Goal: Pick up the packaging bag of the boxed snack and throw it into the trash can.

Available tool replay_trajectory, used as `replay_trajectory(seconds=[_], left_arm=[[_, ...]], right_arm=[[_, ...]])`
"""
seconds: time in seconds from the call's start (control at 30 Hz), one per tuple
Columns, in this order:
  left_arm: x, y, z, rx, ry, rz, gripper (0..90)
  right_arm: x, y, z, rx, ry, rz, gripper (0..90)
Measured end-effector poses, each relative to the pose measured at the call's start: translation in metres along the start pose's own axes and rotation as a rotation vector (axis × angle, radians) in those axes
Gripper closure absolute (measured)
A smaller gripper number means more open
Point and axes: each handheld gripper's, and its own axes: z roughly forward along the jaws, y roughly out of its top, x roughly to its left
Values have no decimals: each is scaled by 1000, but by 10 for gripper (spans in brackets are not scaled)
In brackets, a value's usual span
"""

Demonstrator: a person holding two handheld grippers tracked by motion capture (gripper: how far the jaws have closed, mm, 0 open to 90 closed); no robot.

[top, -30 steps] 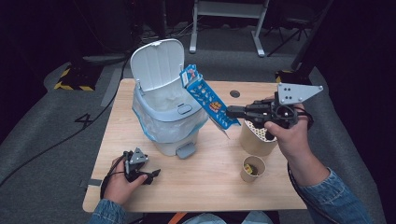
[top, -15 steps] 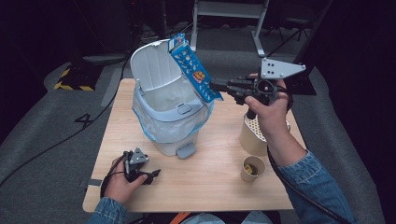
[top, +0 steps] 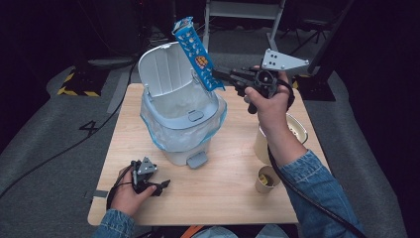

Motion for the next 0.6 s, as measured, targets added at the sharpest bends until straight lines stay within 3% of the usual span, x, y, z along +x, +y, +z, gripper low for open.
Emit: replay_trajectory(seconds=[0.27,0.6], left_arm=[[0,0,0,0,0,0,204],[0,0,0,0,1,1,205]], right_arm=[[0,-6,22,7,-44,-28,900],[5,-11,37,32,-80,-56,900]])
